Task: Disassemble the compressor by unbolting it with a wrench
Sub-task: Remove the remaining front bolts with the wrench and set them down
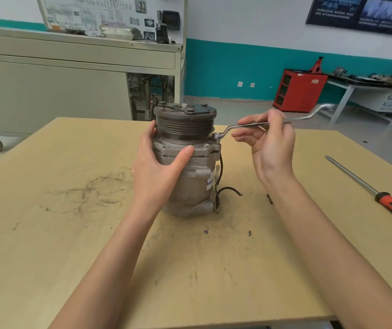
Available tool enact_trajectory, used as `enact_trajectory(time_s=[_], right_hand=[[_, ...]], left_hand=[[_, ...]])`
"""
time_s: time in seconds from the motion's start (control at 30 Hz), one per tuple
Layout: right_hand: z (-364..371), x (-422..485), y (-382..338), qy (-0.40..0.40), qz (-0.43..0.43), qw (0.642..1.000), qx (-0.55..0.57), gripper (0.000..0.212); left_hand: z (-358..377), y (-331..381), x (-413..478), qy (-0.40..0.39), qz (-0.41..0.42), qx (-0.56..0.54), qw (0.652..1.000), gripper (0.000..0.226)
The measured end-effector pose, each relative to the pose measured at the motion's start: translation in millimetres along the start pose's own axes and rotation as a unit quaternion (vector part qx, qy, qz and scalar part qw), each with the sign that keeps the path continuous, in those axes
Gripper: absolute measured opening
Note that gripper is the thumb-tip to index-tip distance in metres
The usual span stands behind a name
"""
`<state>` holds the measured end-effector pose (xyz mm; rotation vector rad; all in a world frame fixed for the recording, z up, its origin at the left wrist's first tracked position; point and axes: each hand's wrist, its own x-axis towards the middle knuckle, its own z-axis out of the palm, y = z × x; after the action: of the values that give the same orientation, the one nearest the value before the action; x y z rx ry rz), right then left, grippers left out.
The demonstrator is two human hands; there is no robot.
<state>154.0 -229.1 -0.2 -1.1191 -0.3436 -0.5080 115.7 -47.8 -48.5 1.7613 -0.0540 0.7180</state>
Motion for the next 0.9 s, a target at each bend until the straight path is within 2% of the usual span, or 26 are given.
enact_trajectory(time_s=[0.13,0.27,0.33,0.43,0.5,0.63,0.7,0.77,0.8,0.83,0.9], right_hand=[[4.3,41.7,17.6,-0.029,0.207,0.973,0.097,0.033],[16.5,52.9,50.5,-0.088,0.322,0.932,0.140,0.029],[20.3,54.4,57.9,-0.108,0.341,0.926,0.120,0.024],[18.2,56.9,51.4,-0.081,0.336,0.924,0.162,0.033],[13.4,58.3,37.7,-0.064,0.304,0.927,0.210,0.041],[12.5,61.8,-5.6,-0.094,0.217,0.932,0.275,0.048],[11.1,61.7,-28.4,-0.114,0.166,0.957,0.210,0.045],[9.2,52.7,-42.6,-0.131,0.079,0.988,0.023,0.037],[9.2,43.7,-45.7,-0.141,0.030,0.984,-0.105,0.031],[9.9,33.1,-46.0,-0.153,-0.016,0.961,-0.232,0.024],[12.3,11.9,-40.3,-0.199,-0.079,0.883,-0.418,0.015]], left_hand=[[0.2,-1.2,0.3,0.001,0.003,-0.003,1.000,0.085],[-0.1,-1.6,0.8,-0.002,0.009,-0.007,1.000,0.083],[0.0,-1.8,1.3,-0.002,0.012,-0.011,1.000,0.083],[0.0,-2.9,1.8,-0.003,0.011,-0.013,1.000,0.084],[0.2,-3.5,1.2,-0.004,0.009,-0.013,1.000,0.085],[-0.3,-3.7,0.5,-0.005,0.004,-0.012,1.000,0.086],[-0.7,-3.0,0.6,-0.007,0.005,-0.011,1.000,0.085],[-1.3,-2.5,0.8,-0.008,0.003,-0.010,1.000,0.086],[-1.6,-2.5,0.9,-0.009,0.002,-0.009,1.000,0.086],[-1.9,-2.6,1.1,-0.010,0.001,-0.009,1.000,0.087],[-2.0,-2.4,0.7,-0.013,-0.002,-0.009,1.000,0.088]])
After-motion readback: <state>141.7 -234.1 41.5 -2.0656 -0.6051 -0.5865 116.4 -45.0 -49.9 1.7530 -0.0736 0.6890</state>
